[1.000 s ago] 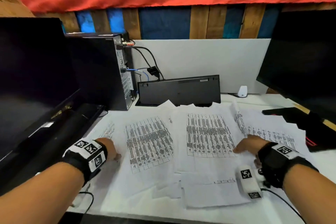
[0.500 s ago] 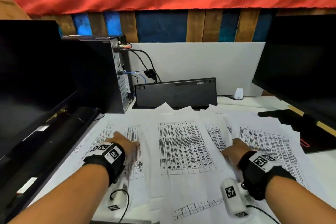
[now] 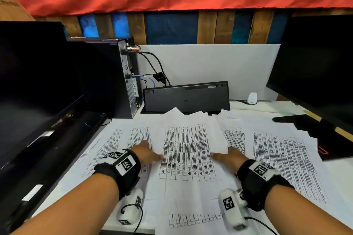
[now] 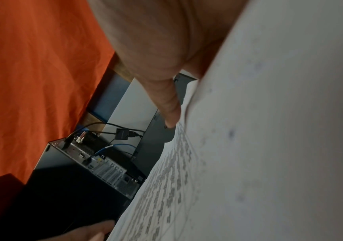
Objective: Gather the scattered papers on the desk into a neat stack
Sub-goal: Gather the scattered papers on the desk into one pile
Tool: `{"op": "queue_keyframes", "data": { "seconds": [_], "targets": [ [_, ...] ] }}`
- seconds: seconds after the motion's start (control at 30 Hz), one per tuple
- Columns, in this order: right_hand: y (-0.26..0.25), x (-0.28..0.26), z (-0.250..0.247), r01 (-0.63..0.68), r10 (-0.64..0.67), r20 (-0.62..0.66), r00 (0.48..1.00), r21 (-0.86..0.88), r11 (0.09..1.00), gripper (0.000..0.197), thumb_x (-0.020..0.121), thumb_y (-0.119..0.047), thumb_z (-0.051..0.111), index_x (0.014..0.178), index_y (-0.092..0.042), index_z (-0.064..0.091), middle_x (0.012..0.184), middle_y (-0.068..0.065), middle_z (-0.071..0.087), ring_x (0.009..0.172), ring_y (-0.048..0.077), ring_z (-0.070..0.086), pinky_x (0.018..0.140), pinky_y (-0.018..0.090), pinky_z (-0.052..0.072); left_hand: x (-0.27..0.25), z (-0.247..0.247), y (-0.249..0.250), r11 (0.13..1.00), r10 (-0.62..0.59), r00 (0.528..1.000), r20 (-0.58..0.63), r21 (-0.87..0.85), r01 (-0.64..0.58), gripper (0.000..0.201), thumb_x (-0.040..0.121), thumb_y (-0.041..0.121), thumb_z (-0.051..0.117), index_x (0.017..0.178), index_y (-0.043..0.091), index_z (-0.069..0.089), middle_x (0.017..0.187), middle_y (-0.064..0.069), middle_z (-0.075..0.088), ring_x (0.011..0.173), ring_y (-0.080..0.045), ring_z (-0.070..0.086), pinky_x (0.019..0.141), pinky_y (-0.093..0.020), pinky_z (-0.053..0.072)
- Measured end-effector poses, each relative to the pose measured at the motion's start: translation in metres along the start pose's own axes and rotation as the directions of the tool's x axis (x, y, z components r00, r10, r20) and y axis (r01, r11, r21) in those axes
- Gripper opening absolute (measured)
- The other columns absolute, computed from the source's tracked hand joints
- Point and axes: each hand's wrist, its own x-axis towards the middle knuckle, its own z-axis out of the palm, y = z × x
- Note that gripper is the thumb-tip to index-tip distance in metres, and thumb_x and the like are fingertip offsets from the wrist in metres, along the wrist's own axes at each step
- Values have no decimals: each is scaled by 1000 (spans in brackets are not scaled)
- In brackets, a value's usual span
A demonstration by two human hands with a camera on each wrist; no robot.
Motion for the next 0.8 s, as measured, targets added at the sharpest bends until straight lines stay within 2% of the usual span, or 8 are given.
{"op": "queue_keyframes", "data": {
  "seconds": [0.07, 0.17, 0.33, 0.4, 0.53, 0.63, 0.7, 0.8],
  "targets": [
    [-2, -3, 7, 35, -33, 82, 996, -27, 999, 28, 82, -21, 71, 104, -15, 54, 89, 1, 63, 82, 17, 59, 65, 23, 44, -1, 6, 4, 997, 78, 994, 77, -3, -78, 90, 81, 51, 69, 150, 16, 22, 144, -11, 48, 111, -25, 56, 96, -35, 50],
    [-11, -6, 10, 58, -51, 92, 994, -74, 996, 47, 80, -9, 73, 118, -16, 48, 105, 3, 61, 102, 24, 56, 85, 27, 45, 0, 10, 9, 993, 100, 990, 100, -67, -94, 102, 79, 55, 69, 155, 25, 9, 157, -5, 30, 134, -27, 43, 106, -33, 42],
    [-12, 0, -21, 65, -91, 87, 992, 265, 962, 71, 70, -11, 82, 132, -15, 48, 123, 5, 65, 113, 24, 60, 101, 42, 46, 3, 7, -4, 923, 23, 1000, -8, -384, -24, 136, 46, 70, 80, 153, 27, 8, 146, -8, 46, 120, -32, 56, 97, -48, 51],
    [-11, 3, -31, 32, -75, 117, 990, 333, 942, 69, 72, -14, 81, 133, -12, 47, 127, 6, 63, 118, 24, 57, 105, 42, 41, 3, 10, -4, 869, 133, 991, 16, -482, -109, 118, 52, 71, 79, 147, 19, 32, 136, -1, 59, 122, -25, 58, 103, -42, 46],
    [-11, 0, -34, 13, -33, 98, 995, 207, 978, 50, 79, -9, 75, 124, -4, 54, 111, 8, 67, 98, 22, 63, 82, 29, 49, -13, 18, 12, 776, 323, 946, -25, -564, -280, 52, 83, 18, 75, 130, 19, 55, 118, 0, 69, 113, -19, 62, 96, -33, 46],
    [-2, 6, -58, -108, 123, -75, 990, 180, 978, 55, 76, -10, 77, 123, -9, 49, 102, 15, 64, 82, 27, 62, 72, 38, 54, -4, 22, 7, 826, 209, 974, -86, -518, -223, 39, 85, 6, 71, 122, 12, 58, 108, -10, 70, 91, -21, 66, 74, -27, 53],
    [5, 3, -95, -244, 182, -320, 930, -166, 955, 75, 71, -26, 81, 133, -9, 42, 126, 18, 55, 109, 33, 58, 93, 43, 50, 10, 22, -9, 874, 115, 992, -53, -470, -126, 46, 84, 5, 71, 127, 7, 52, 113, -16, 67, 88, -23, 65, 66, -25, 52],
    [37, 4, -152, -534, 240, -552, 799, -465, 706, 109, 53, -60, 80, 138, -8, 37, 138, 17, 47, 126, 35, 47, 103, 47, 43, 23, 17, -26, 944, 43, 999, 23, -329, -33, 60, 78, 12, 76, 131, 2, 50, 117, -16, 65, 100, -29, 65, 75, -30, 55]
  ]
}}
